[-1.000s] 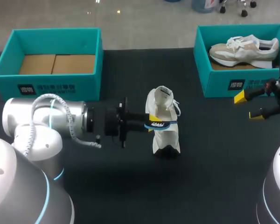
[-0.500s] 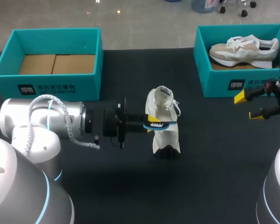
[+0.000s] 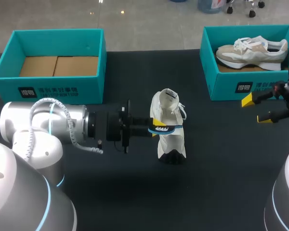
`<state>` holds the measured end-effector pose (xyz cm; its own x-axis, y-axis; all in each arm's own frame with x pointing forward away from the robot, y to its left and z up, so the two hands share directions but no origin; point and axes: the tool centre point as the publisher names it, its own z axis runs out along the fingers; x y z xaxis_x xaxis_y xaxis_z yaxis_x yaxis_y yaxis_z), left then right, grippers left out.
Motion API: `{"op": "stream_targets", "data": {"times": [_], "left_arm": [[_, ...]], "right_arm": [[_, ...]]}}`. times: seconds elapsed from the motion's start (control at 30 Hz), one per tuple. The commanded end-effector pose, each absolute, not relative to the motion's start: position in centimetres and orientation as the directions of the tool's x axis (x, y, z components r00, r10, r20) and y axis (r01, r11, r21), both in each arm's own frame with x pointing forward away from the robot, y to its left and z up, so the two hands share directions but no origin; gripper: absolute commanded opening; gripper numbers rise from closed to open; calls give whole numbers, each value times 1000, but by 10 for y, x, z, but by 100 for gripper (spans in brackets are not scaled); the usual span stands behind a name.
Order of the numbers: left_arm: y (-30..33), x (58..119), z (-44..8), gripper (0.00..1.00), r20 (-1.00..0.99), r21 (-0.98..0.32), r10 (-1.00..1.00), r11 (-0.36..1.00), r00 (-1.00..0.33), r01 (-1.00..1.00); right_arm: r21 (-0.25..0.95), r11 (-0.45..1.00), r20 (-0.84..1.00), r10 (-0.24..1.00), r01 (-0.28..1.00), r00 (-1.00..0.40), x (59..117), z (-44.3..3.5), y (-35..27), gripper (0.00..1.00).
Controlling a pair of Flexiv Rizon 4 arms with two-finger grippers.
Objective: Take the shoe out of the shoebox, open the shoe tongue, remove and reinsert the insole, then place the shoe into the shoebox
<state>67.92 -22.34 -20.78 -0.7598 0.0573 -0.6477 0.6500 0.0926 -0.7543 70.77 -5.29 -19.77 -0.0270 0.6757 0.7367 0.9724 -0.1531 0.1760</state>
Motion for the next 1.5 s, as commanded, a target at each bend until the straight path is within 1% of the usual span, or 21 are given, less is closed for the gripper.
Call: {"op": "stream_targets", "data": {"times": [0.03,0.33,0.5,0.6,0.93,1.5], "left_arm": [[-223,678,-207,0,-647,-754,60,96,-760,650],[-223,678,-207,0,-647,-754,60,96,-760,650],[-223,682,-209,0,-680,-730,42,61,-732,681],[-223,687,-214,0,-674,-736,37,47,-738,675],[-233,705,-234,0,-675,-735,32,56,-737,676],[-250,717,-257,0,-669,-738,24,93,-743,668]], "right_arm": [[176,-154,735,677,972,-26,706,-198,-53,100],[176,-154,735,677,972,-26,706,-198,-53,100],[176,-154,735,677,972,-26,706,-198,-53,100],[176,-154,735,677,972,-26,706,-198,-53,100],[176,-154,735,677,972,-26,706,-198,-53,100],[176,-154,735,677,972,-26,706,-198,-53,100]]}}
